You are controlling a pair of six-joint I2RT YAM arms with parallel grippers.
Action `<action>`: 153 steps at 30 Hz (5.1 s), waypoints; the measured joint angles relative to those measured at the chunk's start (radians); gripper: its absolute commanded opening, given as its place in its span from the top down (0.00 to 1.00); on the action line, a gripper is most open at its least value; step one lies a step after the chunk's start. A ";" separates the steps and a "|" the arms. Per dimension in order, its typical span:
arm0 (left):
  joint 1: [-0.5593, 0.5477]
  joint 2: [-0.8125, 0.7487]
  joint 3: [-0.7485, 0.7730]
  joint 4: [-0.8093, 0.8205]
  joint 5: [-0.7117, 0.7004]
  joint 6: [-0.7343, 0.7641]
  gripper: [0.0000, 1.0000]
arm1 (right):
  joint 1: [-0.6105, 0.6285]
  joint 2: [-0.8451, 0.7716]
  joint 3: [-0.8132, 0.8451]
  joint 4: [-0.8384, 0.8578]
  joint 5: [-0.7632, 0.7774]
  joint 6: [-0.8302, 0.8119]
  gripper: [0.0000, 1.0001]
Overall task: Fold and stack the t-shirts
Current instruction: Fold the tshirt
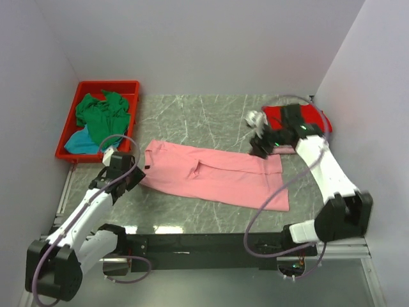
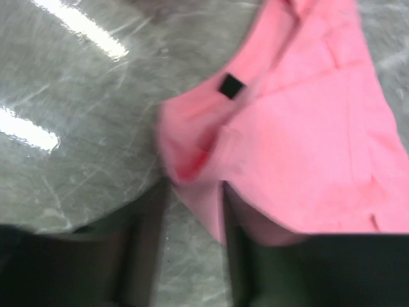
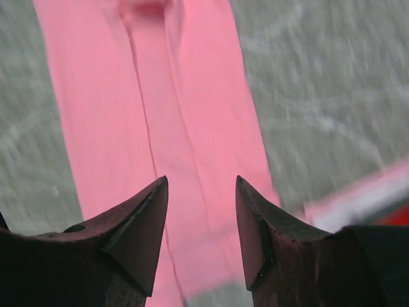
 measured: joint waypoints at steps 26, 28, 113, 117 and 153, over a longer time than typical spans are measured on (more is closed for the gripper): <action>0.007 -0.444 0.005 -0.052 0.207 0.073 0.18 | 0.540 1.224 1.109 0.300 0.280 1.247 0.13; 0.007 -0.437 0.012 -0.053 0.215 0.073 0.18 | 0.540 1.232 1.118 0.296 0.288 1.247 0.13; 0.098 1.420 1.446 -0.102 0.111 0.096 1.00 | 0.264 -0.229 -0.322 0.179 0.033 0.077 0.25; 0.156 1.432 1.481 -0.140 0.124 0.137 0.98 | 0.426 -0.270 -0.441 0.193 0.158 0.070 0.24; -0.926 0.807 0.523 0.407 0.254 0.952 0.41 | -0.468 0.205 -0.034 -0.445 -0.188 -0.979 0.26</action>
